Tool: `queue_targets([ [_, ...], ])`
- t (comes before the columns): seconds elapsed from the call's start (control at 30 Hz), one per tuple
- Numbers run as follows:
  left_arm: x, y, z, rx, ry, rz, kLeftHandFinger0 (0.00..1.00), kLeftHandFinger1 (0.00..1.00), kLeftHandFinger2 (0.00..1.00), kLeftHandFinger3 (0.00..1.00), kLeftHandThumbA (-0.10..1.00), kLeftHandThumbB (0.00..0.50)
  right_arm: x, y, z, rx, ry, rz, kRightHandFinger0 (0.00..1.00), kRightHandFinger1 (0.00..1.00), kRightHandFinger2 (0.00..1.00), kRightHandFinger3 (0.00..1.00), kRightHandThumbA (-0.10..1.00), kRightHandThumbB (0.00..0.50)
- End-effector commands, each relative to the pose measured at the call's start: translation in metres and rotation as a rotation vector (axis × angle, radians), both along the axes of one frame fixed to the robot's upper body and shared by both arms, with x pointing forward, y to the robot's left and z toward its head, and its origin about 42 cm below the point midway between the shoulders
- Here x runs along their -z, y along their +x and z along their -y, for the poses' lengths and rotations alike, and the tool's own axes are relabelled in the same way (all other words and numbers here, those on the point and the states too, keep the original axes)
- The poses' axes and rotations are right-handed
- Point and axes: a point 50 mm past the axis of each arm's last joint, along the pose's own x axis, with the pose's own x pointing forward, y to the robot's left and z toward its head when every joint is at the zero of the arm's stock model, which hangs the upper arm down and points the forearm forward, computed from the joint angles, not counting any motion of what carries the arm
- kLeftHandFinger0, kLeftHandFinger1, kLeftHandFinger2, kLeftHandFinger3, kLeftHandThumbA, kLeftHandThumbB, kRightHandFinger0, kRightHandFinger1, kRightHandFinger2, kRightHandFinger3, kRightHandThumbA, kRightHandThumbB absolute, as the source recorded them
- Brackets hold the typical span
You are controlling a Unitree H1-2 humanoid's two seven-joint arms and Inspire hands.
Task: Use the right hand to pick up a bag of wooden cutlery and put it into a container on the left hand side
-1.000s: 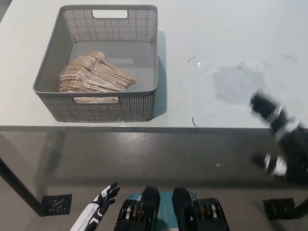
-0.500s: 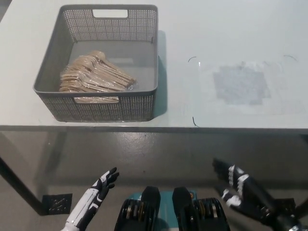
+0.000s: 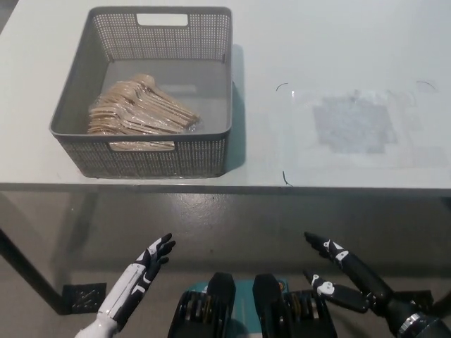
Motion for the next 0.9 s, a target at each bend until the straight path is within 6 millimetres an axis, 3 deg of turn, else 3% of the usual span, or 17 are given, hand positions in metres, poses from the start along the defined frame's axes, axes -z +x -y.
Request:
queue_targets([
  [0.0,-0.012,0.009,-0.006,-0.005,0.001,0.068,1.0,1.0,1.0,1.0,1.0,0.422,-0.01,0.006,-0.001,0.002,0.006,0.082,1.0,1.0,1.0,1.0,0.61,0.445],
  [0.23,-0.012,0.01,-0.005,-0.004,0.003,0.068,1.0,1.0,1.0,1.0,1.0,0.408,-0.012,0.006,-0.001,0.026,0.109,0.086,1.0,1.0,1.0,1.0,0.73,0.411],
  [0.4,-0.011,0.011,-0.006,-0.015,0.01,0.067,1.0,1.0,1.0,1.0,1.0,0.393,-0.016,0.001,-0.004,0.056,0.176,0.079,1.0,1.0,1.0,1.0,1.0,0.342],
  [0.53,-0.009,0.011,-0.004,-0.02,0.002,0.063,1.0,1.0,1.0,1.0,1.0,0.381,-0.018,-0.006,-0.016,0.115,0.264,0.099,1.0,1.0,1.0,1.0,1.0,0.26],
  [0.87,-0.01,0.016,-0.005,-0.03,0.01,0.068,1.0,1.0,1.0,1.0,1.0,0.367,-0.011,-0.01,-0.047,0.178,0.395,0.143,1.0,1.0,1.0,1.0,0.94,0.152],
])
